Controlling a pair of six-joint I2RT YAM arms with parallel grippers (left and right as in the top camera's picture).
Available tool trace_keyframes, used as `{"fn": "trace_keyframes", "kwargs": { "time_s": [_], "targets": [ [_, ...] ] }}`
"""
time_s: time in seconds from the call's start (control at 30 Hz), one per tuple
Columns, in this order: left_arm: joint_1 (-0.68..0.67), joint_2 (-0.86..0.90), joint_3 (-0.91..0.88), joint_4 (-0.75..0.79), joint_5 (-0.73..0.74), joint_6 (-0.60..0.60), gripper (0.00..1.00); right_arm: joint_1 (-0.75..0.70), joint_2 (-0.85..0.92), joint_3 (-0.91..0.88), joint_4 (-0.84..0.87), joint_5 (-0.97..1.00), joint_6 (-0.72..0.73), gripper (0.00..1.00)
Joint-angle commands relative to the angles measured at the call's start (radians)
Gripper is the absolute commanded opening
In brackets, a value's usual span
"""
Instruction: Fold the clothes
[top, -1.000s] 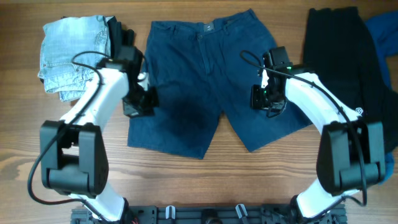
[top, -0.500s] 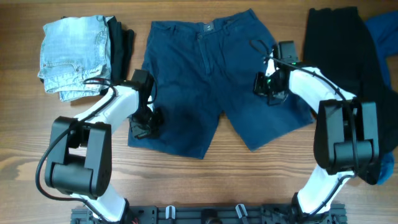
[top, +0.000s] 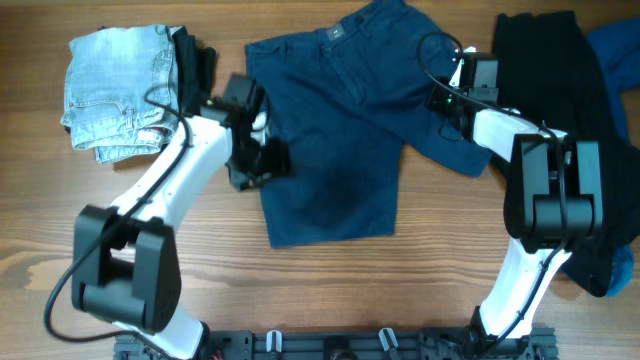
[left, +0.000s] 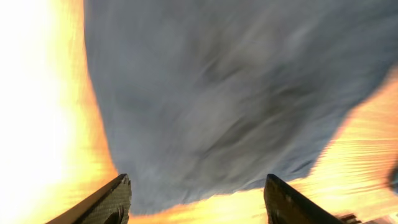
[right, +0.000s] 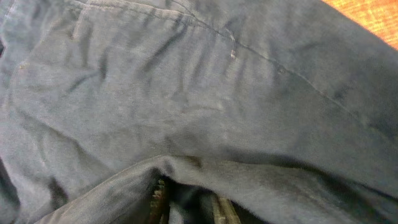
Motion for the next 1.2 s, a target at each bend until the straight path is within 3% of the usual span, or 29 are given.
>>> {"fn": "trace_keyframes", "kwargs": {
  "time_s": [0.0,0.1,0.17,0.37,0.57,0.93,1.07,1.1,1.13,1.17],
  "targets": [
    [0.000,-0.039,0.161,0.073,-0.087,0.147,0.82,-0.009,0.035,0.080,-0.114,-0.011,-0.013,0.46],
    [0.016,-0.028,0.176,0.227,-0.207,0.198,0.90,-0.009,-0.035,0.210,-0.338,-0.088,-0.085,0.88],
    [0.048,0.009,0.176,0.347,-0.221,0.224,0.91,-0.008,-0.099,0.283,-0.503,-0.138,-0.117,0.96],
    [0.132,0.211,0.176,0.663,-0.155,0.277,0.92,0.011,-0.298,0.303,-0.736,-0.180,-0.142,0.98],
    [0.143,0.389,0.177,0.820,-0.148,0.326,0.89,0.046,-0.347,0.302,-0.914,-0.183,-0.167,0.93],
    [0.201,0.547,0.177,0.999,-0.068,0.265,0.88,0.077,-0.347,0.302,-0.928,-0.235,-0.167,0.90],
    [0.189,0.570,0.177,1.047,-0.023,0.238,0.69,0.098,-0.348,0.302,-0.932,-0.235,-0.167,0.89],
    [0.186,0.571,0.177,1.049,-0.011,0.238,0.56,0.105,-0.348,0.302,-0.936,-0.235,-0.167,0.89],
    [0.182,0.570,0.178,1.049,0.015,0.211,0.29,0.113,-0.350,0.302,-0.947,-0.235,-0.167,0.89],
    [0.182,0.570,0.180,1.048,0.046,0.199,0.20,0.116,-0.351,0.302,-0.955,-0.235,-0.167,0.89]
  ]
}}
